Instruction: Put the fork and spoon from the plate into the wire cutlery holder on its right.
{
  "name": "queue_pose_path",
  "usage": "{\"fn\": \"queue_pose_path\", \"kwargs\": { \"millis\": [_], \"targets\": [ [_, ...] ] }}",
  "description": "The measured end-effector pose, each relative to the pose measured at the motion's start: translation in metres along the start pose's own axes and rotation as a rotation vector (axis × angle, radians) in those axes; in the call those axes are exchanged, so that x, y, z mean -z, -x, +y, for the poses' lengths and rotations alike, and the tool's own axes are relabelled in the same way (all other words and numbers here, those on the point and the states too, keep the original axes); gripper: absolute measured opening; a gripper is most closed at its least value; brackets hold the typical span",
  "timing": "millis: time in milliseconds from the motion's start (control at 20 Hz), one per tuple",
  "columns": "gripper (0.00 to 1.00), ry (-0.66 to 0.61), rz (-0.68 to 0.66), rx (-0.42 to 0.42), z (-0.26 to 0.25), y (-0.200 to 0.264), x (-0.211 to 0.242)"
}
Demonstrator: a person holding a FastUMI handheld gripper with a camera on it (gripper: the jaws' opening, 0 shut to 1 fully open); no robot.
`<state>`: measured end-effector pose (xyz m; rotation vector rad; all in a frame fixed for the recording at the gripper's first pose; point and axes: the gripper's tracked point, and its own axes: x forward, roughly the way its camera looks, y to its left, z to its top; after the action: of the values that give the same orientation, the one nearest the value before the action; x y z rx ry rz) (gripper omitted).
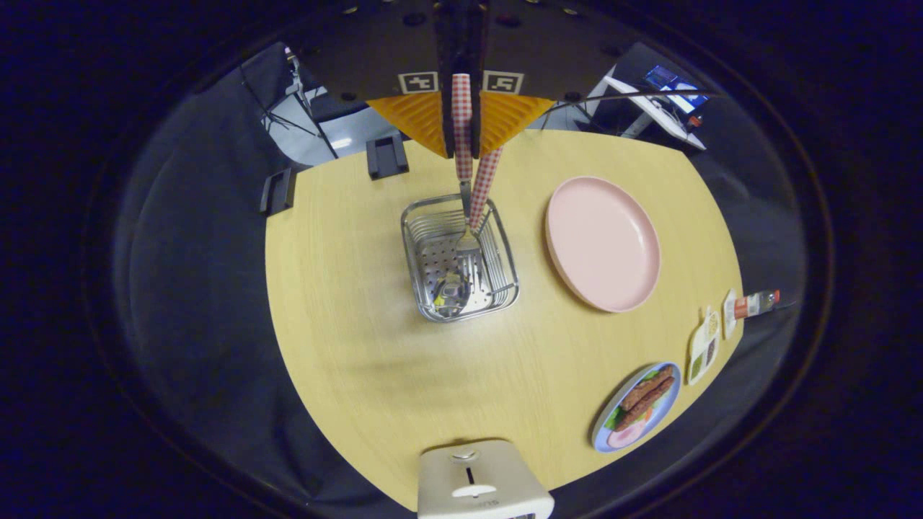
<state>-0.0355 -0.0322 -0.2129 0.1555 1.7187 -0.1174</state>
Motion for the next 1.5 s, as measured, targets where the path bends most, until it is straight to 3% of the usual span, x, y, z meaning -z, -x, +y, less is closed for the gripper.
{"fn": "queue_pose_path", "kwargs": {
  "millis": [100,450,500,650,700,750,900,1100,1200,1500],
  "targets": [
    [0.08,0.009,0.007,0.045,-0.010,-0.006,-0.005],
    [0.08,0.001,0.015,0.073,-0.013,-0.013,-0.024],
    [0.14,-0.003,0.015,0.069,-0.012,-0.013,-0.024],
    [0.21,-0.001,-0.018,0.056,-0.011,-0.014,-0.029],
    [0.37,0.015,-0.051,0.064,-0.013,-0.011,-0.033],
    [0.39,0.028,-0.083,0.057,-0.012,-0.011,-0.037],
    [0.62,0.054,-0.231,0.020,-0.005,0.004,-0.049],
    [0.94,0.118,-0.536,-0.052,0.009,0.033,-0.077],
    [0.98,0.131,-0.674,-0.108,0.022,0.046,-0.081],
    [0.97,0.102,-0.986,-0.276,0.051,0.078,-0.085]
  ]
}}
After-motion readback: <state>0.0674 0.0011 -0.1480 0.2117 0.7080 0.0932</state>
